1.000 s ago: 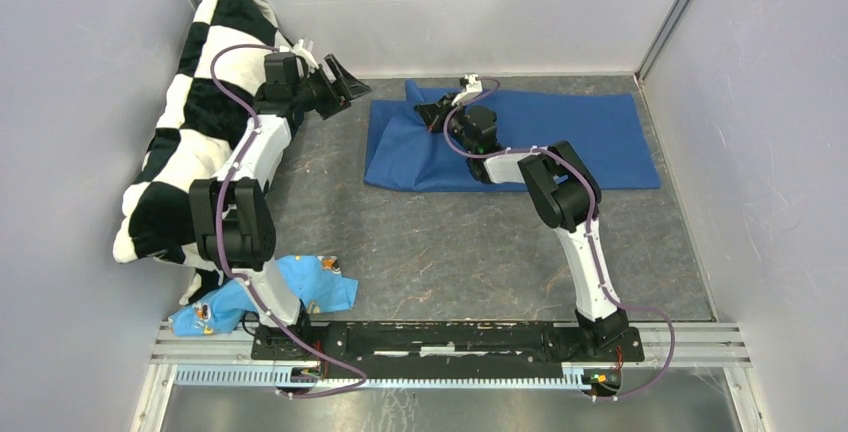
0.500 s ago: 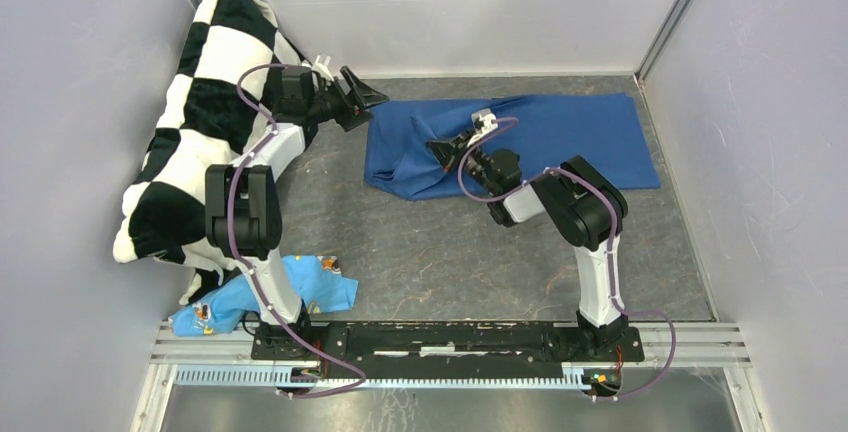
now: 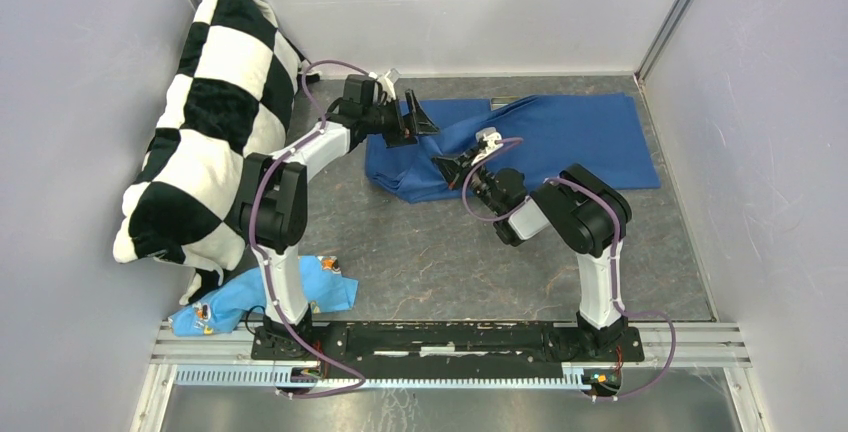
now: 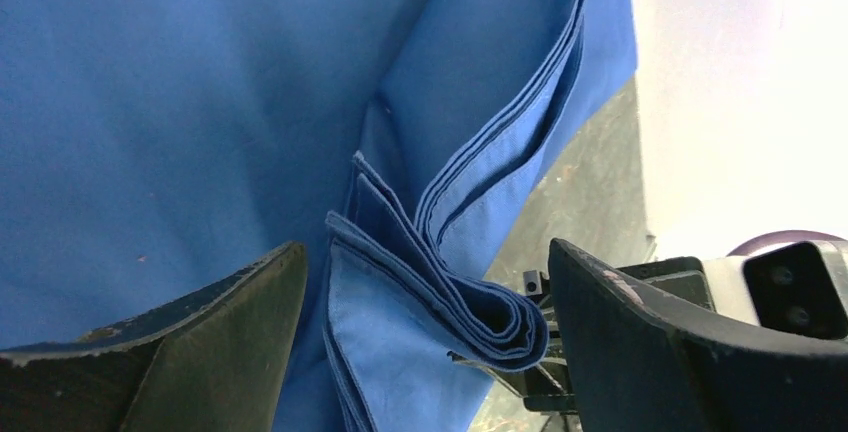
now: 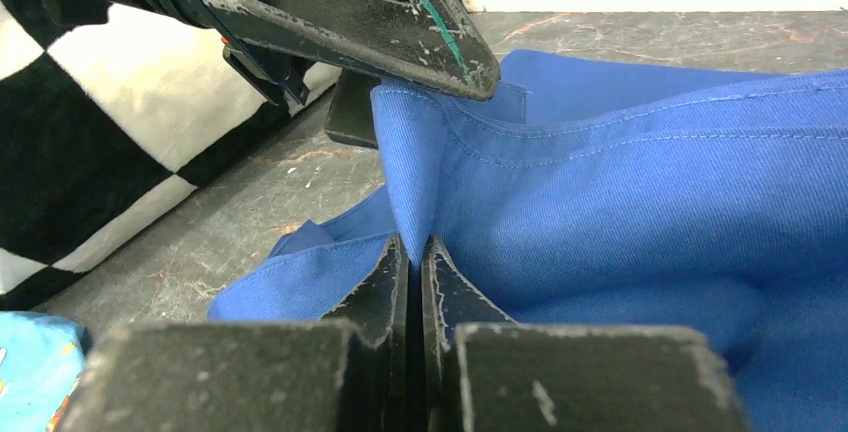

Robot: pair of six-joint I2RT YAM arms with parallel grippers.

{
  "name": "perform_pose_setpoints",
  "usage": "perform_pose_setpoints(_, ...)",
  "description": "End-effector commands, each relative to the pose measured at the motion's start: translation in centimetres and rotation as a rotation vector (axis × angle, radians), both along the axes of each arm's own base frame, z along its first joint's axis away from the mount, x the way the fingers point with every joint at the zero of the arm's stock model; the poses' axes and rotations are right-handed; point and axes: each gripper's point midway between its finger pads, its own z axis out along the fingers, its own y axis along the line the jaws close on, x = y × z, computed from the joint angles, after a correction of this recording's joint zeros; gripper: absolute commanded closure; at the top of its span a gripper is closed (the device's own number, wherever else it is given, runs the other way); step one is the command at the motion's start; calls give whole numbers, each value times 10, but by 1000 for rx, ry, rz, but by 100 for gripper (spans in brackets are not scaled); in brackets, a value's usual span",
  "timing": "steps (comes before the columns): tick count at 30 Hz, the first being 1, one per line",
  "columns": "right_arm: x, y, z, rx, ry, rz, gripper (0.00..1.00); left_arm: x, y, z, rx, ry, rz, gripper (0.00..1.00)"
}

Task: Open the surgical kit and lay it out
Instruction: Open the surgical kit at the center of the board.

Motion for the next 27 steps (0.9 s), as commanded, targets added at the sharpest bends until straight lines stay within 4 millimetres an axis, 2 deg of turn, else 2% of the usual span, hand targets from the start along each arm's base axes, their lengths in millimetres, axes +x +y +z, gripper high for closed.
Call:
perform_pose_setpoints(1,-10,5,42,82,-92,-10,96,10,4,3,157,-113,-22,7)
perform_pose_setpoints(5,-5,8,30,48,-40,-51,95,3,-6,-3,208,-121,-48,19)
perform_pose_setpoints(10,-6,13,23,-22,11,-86,89,1,-12,-8,208,-98,-54,54)
perform_pose_setpoints(12,-3,4,14,-51,72,-142,81,0,-15,-9,189,-83,-61,69)
perform_pose_setpoints(15,0,-12,3,-140,177,-218,55,-5,-21,-4,146,-71,-68,93)
perform_pose_setpoints(16,-1,-22,-7,-201,235,-251,48,-6,-22,-3,146,-71,-66,97)
perform_pose_setpoints(18,-4,-51,-18,-311,335,-348,31,-10,-26,-2,152,-73,-65,98)
perform_pose_setpoints(22,-18,-119,-15,-501,422,-476,16,-18,-32,0,182,-76,-50,98)
perform_pose_setpoints(23,-20,-137,-14,-534,451,-511,14,-21,-34,0,191,-73,-49,98)
perform_pose_setpoints(27,-17,-196,-3,-526,530,-617,6,-37,-40,-1,219,-45,-42,98)
